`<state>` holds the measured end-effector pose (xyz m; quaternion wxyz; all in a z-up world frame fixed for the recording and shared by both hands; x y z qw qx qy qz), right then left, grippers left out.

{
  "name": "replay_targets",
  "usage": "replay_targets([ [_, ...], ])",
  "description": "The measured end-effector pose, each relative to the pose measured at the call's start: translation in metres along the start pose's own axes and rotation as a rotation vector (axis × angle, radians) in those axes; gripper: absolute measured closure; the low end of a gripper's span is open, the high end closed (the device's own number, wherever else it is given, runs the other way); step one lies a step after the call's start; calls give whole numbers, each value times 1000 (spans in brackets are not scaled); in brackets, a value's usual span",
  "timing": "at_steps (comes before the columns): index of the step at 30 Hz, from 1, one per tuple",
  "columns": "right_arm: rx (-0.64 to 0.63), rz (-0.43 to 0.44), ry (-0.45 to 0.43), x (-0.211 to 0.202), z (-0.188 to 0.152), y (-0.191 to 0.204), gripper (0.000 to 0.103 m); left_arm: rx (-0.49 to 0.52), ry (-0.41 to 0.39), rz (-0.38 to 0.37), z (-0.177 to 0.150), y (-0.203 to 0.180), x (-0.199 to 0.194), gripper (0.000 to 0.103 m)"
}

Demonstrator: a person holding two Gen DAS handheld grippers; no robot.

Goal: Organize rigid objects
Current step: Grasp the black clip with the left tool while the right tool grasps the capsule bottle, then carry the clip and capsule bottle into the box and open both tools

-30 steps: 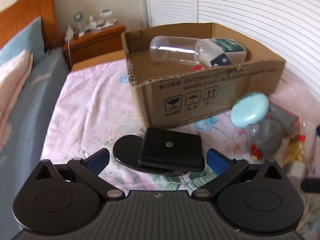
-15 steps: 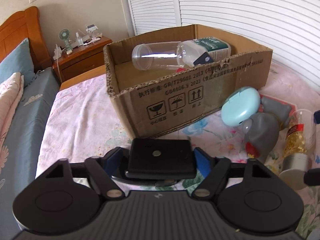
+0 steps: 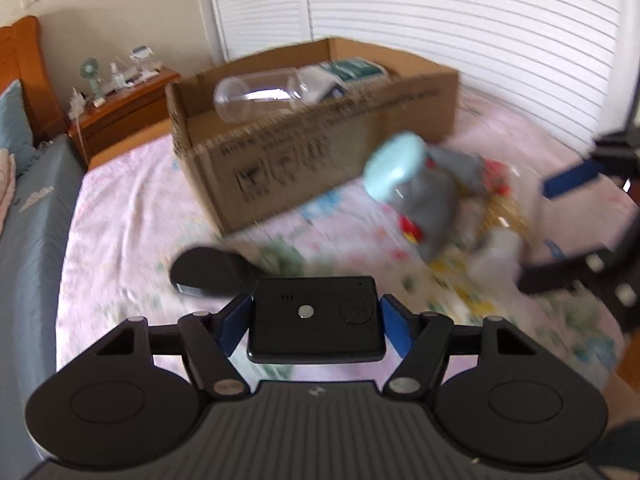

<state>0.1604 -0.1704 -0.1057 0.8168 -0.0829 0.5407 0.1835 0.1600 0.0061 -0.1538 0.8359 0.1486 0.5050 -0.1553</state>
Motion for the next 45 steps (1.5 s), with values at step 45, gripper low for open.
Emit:
replay_targets([
  [45, -131, -23, -13, -35, 27, -1, 7, -23, -46, -97, 48, 16, -60, 34],
])
Point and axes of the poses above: each gripper's, at about its wrist camera, not at the fingertips, and x roughly the way its jaws point, y to its left, z to its top, the point moved 10 cm from there along x, roughly the way its jaws point, and after that the axes turned 15 degrees about y, right-handed, at the moved point
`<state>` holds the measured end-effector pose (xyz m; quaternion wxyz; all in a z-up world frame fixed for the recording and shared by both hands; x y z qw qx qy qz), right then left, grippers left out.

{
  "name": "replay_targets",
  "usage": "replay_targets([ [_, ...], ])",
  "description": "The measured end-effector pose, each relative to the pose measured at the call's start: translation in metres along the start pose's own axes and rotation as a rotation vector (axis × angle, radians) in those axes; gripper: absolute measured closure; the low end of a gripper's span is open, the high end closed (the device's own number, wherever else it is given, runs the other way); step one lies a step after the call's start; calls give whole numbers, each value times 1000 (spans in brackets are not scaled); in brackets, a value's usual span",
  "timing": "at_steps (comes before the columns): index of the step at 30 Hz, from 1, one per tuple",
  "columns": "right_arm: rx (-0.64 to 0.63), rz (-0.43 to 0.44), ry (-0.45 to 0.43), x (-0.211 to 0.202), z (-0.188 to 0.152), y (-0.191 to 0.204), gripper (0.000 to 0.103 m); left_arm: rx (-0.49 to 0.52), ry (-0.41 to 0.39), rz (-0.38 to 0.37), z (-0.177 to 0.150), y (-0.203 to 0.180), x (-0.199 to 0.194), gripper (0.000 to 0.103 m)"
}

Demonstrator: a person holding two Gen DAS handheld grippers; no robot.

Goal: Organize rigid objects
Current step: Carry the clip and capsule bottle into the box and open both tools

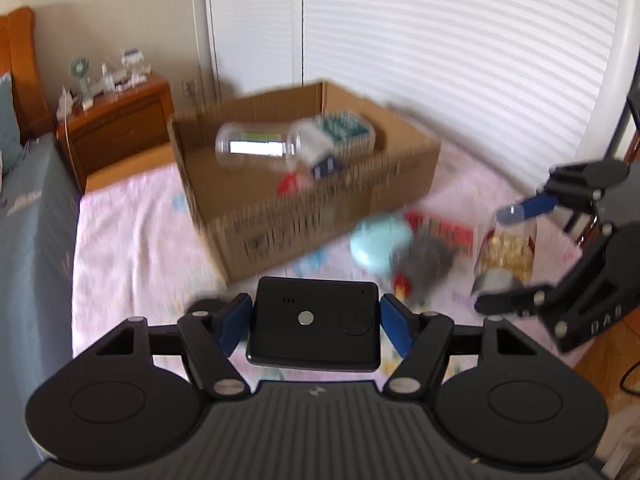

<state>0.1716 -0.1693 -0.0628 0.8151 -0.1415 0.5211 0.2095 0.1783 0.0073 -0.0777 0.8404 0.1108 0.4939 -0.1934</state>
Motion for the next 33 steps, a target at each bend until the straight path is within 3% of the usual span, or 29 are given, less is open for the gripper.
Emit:
replay_targets([
  [7, -3, -21, -64, -20, 29, -14, 7, 8, -75, 61, 68, 19, 3, 34],
  [12, 10, -36, -92, -27, 47, -24, 7, -58, -78, 91, 103, 41, 28, 32],
  [14, 11, -44, -94, -29, 50, -26, 7, -88, -85, 103, 109, 49, 36, 10],
  [15, 11, -46, -94, -29, 51, -26, 7, -103, -90, 103, 109, 53, 39, 3],
  [22, 5, -53, -84, -30, 58, -29, 7, -127, -67, 70, 86, 52, 37, 3],
  [33, 53, -22, -70, -26, 107, -52, 7, -21, -68, 170, 29, 22, 10, 3],
])
Point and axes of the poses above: each gripper's, at about its wrist camera, not at the fingertips, and x roughly the way its jaws point, y to its left, z to its top, the point moved 10 cm from there along x, roughly the way its jaws point, and after that the axes turned 15 degrees about y, right-handed, at the moved point
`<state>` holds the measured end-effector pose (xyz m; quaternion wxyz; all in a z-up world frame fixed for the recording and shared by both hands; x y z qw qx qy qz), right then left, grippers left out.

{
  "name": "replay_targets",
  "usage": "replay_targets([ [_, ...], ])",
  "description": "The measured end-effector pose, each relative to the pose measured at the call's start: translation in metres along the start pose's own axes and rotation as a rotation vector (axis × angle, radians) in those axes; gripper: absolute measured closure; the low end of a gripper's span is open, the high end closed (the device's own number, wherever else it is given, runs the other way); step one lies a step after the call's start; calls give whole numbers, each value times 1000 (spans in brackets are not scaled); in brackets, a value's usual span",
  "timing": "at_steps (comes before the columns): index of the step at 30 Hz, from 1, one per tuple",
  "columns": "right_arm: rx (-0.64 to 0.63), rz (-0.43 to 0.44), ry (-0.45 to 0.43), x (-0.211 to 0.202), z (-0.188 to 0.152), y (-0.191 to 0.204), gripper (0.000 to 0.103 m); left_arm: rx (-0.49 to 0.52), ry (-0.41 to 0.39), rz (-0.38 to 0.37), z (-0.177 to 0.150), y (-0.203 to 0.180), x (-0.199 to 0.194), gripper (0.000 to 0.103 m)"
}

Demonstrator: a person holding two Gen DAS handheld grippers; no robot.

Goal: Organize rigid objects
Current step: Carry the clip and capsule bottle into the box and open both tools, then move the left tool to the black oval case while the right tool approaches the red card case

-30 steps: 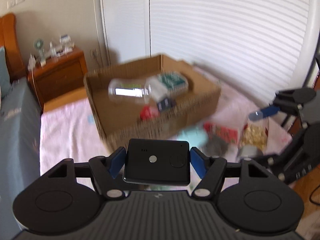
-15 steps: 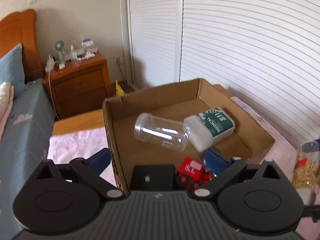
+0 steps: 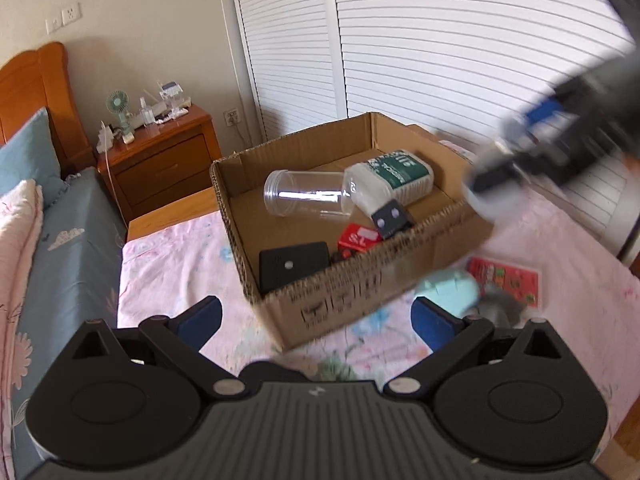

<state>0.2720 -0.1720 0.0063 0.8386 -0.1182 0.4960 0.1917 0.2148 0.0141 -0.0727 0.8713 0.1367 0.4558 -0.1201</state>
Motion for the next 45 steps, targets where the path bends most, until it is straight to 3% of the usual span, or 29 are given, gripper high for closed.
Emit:
replay_targets([
  [7, 48, -36, 35, 32, 60, -25, 7, -138, -62, -72, -19, 8, -15, 3],
  [13, 106, -50, 70, 67, 99, -44, 7, -167, -65, -10, -33, 16, -16, 3],
  [20, 159, -54, 117, 99, 124, -58, 7, -201, -54, -8, -42, 21, -15, 3],
  [23, 181, -53, 116, 101, 124, -60, 0, -214, -55, -9, -42, 22, -14, 3],
  [34, 204, -50, 90, 88, 113, -60, 0, -240, -52, -6, -46, 24, -16, 3],
  [45, 235, -80, 35, 49, 49, -46, 0, -230, -41, -13, -54, 16, -21, 3],
])
Point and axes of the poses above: each gripper's, at about its wrist camera, not at the fingertips, and x roughly the way its jaws point, y to its left, z to its top, the point moved 10 cm from there along x, roughly the way its jaws point, and after that the axes turned 15 degrees about y, right-handed, at the moved point
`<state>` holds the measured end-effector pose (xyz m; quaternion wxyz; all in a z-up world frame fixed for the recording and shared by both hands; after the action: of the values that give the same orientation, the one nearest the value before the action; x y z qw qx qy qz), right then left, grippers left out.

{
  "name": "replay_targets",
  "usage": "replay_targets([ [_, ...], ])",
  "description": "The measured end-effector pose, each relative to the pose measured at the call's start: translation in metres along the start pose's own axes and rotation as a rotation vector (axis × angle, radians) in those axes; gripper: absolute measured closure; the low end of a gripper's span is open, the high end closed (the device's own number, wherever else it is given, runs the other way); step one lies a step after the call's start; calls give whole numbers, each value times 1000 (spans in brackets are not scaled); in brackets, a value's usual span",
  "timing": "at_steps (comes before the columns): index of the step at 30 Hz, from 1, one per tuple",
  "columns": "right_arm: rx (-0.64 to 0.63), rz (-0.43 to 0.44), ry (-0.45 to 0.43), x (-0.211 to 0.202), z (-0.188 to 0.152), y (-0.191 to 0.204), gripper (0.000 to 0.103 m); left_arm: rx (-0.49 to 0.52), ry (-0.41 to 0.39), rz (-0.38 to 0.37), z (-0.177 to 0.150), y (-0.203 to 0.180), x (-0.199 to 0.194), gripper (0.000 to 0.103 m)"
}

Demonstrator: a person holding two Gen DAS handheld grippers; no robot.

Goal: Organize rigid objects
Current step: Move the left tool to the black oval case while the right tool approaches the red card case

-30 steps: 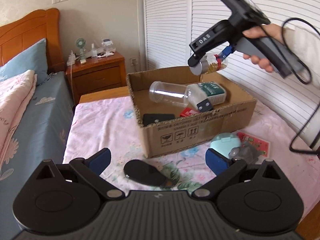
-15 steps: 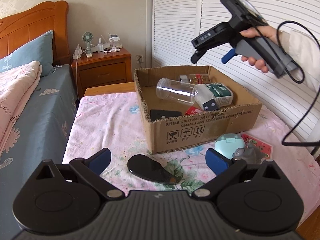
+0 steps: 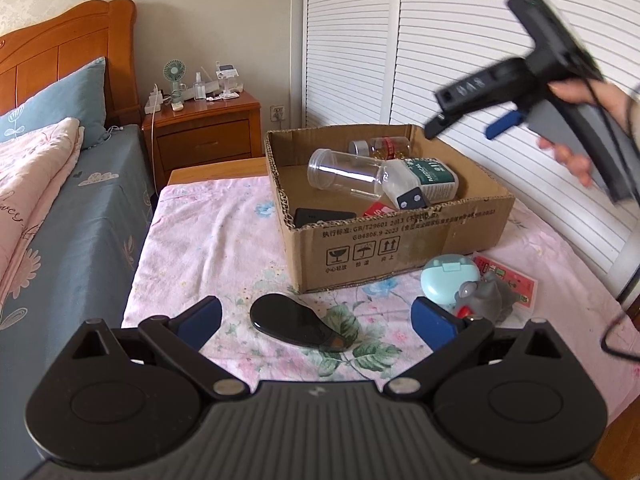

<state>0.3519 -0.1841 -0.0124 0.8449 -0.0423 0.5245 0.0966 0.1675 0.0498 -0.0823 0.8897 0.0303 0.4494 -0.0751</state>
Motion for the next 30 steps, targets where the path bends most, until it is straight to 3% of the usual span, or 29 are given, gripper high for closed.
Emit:
replay_targets([
  [7, 38, -27, -2, 2, -75, -10, 0, 0, 22, 9, -5, 0, 4, 3],
  [15, 141, -16, 60, 33, -141, -29, 0, -7, 54, -2, -12, -3, 13, 3],
  [20, 90, -42, 69, 41, -156, -24, 0, -9, 62, -10, -12, -6, 16, 3],
  [30, -78, 10, 102, 47, -155, -12, 0, -5, 88, -19, -15, -12, 22, 3],
])
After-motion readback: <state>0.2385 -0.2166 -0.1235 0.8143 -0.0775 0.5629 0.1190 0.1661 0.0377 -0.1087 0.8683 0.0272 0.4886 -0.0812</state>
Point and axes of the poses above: each gripper's, at about its wrist camera, not at the fingertips, and x roughly the way its jaws point, y to its left, z to its top, the point moved 10 cm from there along x, roughly the way its jaws point, and after that the axes turned 15 degrees about y, right-handed, at the moved point
